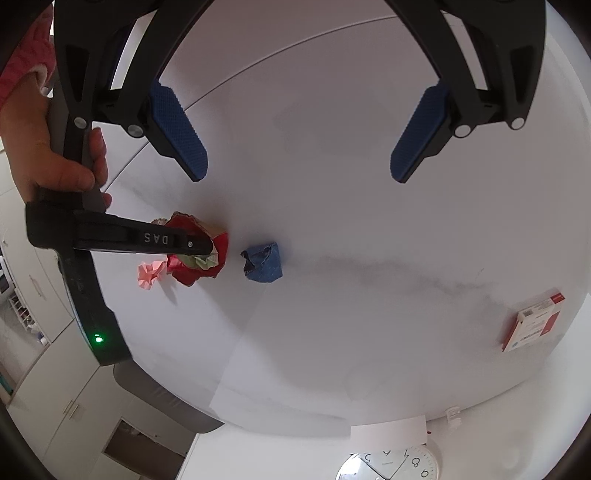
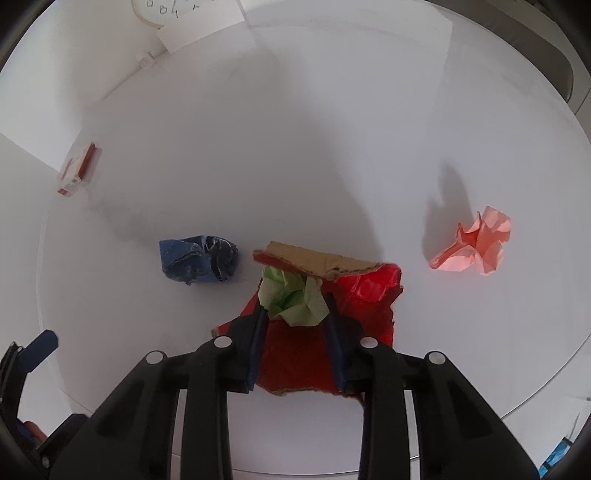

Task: Collect trash

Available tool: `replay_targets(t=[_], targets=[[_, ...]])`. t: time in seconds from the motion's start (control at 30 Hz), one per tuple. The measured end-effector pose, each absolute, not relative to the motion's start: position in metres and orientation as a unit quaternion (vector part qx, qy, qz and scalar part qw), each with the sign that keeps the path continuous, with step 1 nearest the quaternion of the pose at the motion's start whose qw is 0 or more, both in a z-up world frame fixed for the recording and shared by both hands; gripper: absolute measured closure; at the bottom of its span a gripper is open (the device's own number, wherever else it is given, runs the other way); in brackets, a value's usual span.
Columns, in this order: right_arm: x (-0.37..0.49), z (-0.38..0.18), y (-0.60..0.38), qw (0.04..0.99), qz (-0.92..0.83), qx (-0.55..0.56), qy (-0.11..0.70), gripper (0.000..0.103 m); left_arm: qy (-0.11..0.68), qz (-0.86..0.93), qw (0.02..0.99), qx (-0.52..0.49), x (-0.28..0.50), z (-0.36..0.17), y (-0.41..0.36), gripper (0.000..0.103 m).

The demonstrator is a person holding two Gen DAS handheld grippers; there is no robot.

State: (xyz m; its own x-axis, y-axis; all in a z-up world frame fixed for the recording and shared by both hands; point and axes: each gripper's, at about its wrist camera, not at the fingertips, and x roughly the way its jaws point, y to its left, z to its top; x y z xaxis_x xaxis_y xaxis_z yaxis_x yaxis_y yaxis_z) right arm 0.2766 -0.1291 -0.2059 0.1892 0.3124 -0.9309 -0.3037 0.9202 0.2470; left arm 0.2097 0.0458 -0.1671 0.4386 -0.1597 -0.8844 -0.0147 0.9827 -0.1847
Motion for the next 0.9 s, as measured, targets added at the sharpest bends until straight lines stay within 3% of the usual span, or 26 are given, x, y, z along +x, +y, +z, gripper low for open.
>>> replay_targets(t=[0.33,0.63,0.73,0.77,0.9], targets=[[0.258,-0.166,-0.166,0.782,0.221,0.057,0.581,0.074,0.487,-0.095,0.868,-0.012,0.250,-0.178,0.028,0.010],[0.219,-0.131,-0.224,0.805,0.193,0.063,0.557,0.074,0.463,-0.236,0.847,0.111,0.294,-0.200,0.005,0.025],[0.203,-0.130,-0.242,0.808,0.169,0.066,0.561,0.073,0.460,-0.269,0.834,0.146,0.301,-0.208,-0.004,0.026],[0.197,-0.131,-0.251,0.807,0.159,0.068,0.564,0.073,0.459,-0.279,0.829,0.156,0.304,-0.211,-0.006,0.027],[0.169,-0.136,-0.277,0.803,0.134,0.084,0.575,0.073,0.473,-0.294,0.813,0.169,0.311,-0.225,-0.011,0.051]])
